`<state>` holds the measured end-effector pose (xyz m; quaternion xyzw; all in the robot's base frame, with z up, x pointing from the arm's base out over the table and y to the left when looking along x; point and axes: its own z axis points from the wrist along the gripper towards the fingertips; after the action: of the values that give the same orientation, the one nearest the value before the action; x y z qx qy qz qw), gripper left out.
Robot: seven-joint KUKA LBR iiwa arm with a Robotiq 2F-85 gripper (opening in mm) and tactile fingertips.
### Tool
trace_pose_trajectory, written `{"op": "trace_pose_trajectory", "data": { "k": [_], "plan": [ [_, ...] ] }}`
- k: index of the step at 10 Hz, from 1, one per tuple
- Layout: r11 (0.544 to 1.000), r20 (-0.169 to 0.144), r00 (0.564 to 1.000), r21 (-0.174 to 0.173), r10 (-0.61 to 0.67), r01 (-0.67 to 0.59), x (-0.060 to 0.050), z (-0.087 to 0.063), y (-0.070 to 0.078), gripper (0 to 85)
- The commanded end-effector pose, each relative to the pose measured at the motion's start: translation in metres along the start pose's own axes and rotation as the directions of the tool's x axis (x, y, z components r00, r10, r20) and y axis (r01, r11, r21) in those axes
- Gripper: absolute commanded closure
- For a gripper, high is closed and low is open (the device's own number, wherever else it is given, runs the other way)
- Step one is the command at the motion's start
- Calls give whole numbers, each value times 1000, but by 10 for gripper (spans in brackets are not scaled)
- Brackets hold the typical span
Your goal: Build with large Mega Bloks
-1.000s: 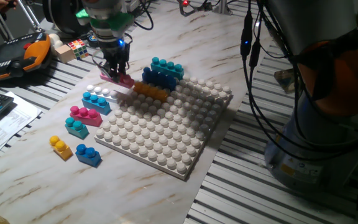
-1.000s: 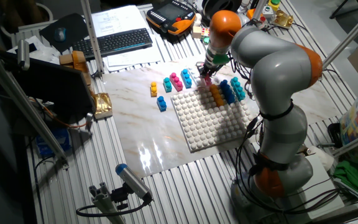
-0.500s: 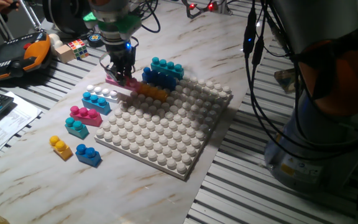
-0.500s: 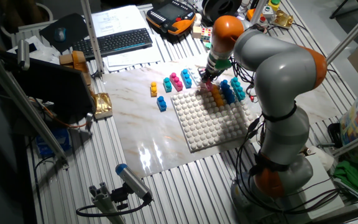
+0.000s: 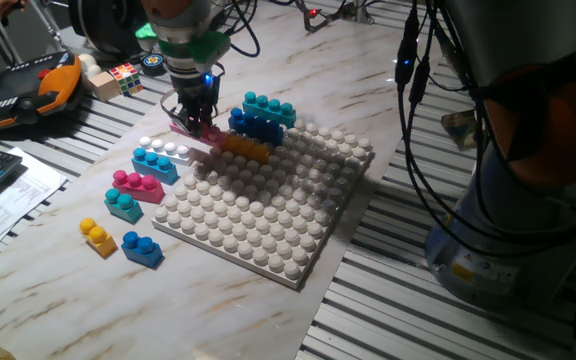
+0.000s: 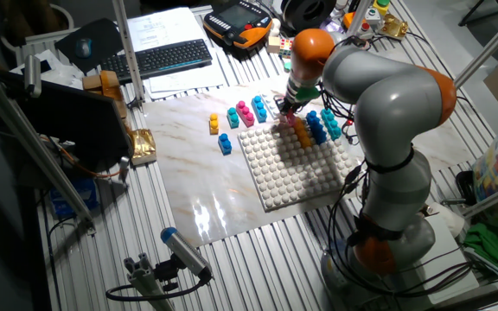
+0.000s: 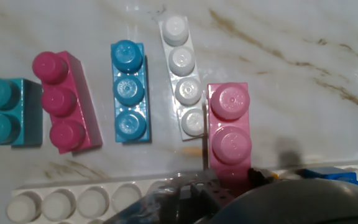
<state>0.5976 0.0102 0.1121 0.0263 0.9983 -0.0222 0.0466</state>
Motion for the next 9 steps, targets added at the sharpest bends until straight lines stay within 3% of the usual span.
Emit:
{"op": "trace_pose_trajectory", "data": {
  "k": [1,2,5,7,9],
  "plan": [
    [1000,-7,1000,5,-1,1,0,0,0,840],
    [1000,-12,1000,-1,-2,2,1,0,1,840],
    [1000,-38,999,-29,-9,8,38,-6,24,840],
    [999,-46,998,-19,-33,32,62,-7,27,843],
    [999,-32,998,-25,-46,45,78,4,25,843]
  ]
}}
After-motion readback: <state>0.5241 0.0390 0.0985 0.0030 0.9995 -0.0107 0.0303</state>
